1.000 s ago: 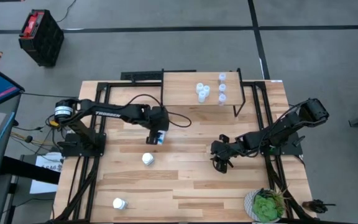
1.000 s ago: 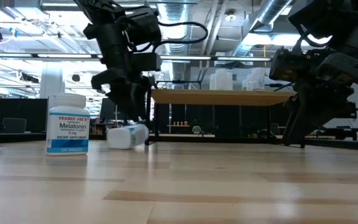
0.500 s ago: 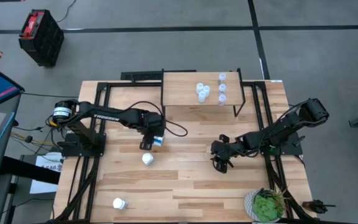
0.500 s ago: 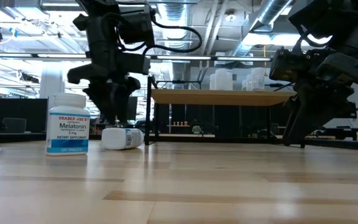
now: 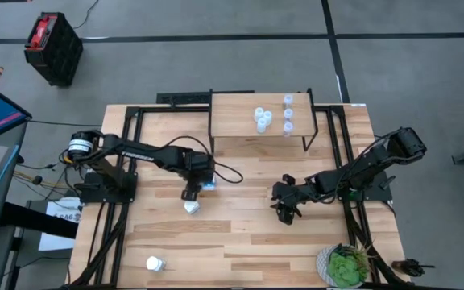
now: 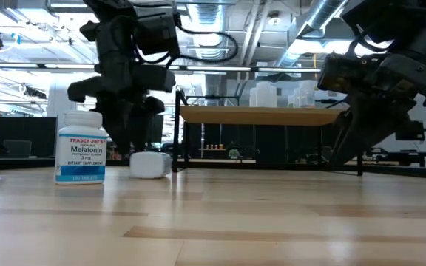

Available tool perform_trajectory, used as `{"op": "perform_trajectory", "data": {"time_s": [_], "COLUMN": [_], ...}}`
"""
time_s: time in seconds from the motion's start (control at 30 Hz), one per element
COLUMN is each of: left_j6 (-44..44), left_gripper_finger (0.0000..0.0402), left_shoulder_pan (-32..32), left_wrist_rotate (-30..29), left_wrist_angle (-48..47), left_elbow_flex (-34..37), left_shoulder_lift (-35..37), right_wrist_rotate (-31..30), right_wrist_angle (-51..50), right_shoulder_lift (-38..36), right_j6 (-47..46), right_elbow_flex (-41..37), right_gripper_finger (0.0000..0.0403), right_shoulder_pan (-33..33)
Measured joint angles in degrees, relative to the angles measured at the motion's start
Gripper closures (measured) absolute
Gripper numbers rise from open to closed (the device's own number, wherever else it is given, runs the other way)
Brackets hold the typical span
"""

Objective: Pick and place medicine bottles onto shelf by color
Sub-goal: Put the top opaque medicine bottle onto the left side of the shelf

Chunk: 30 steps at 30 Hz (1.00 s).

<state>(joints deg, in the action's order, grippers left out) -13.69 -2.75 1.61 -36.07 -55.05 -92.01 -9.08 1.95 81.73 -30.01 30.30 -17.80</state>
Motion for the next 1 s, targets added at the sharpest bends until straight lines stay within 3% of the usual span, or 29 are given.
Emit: {"op": "perform_trajectory", "data": {"time_s": [0.23, 0.3, 0.43, 0.53, 0.67, 1.0], "left_j6": [-1.3, -3.5, -5.8, -4.6, -1.8, -5.6], "left_gripper_finger": [0.0207, 0.0207, 0.0207, 0.0207, 0.0207, 0.0207], "left_shoulder_pan": [4.8, 6.1, 7.0, 6.3, 4.9, 5.1], "left_wrist_rotate": [6.8, 3.9, -9.5, -16.0, -19.0, -21.5], "left_wrist_angle": [10.1, 9.6, 3.3, -4.0, -8.1, -3.1], "left_elbow_flex": [-0.1, -0.9, -3.4, -4.5, -4.5, -4.7], "left_shoulder_lift": [0.0, 0.0, 0.0, 0.0, 0.0, -6.1], "right_wrist_rotate": [0.0, 0.0, 0.0, 0.0, 0.0, 0.0], "right_wrist_angle": [0.3, 0.3, 0.3, 0.3, 0.2, 0.1], "right_shoulder_lift": [0.0, 0.0, 0.0, 0.0, 0.0, 0.0], "right_j6": [0.0, 0.0, 0.0, 0.0, 0.0, 0.0], "right_elbow_flex": [0.0, 0.0, 0.0, 0.0, 0.0, 0.0], "right_gripper_finger": [0.0244, 0.0244, 0.0244, 0.0244, 0.0244, 0.0244], "right_shoulder_pan": [0.0, 0.0, 0.0, 0.0, 0.0, 0.0]}}
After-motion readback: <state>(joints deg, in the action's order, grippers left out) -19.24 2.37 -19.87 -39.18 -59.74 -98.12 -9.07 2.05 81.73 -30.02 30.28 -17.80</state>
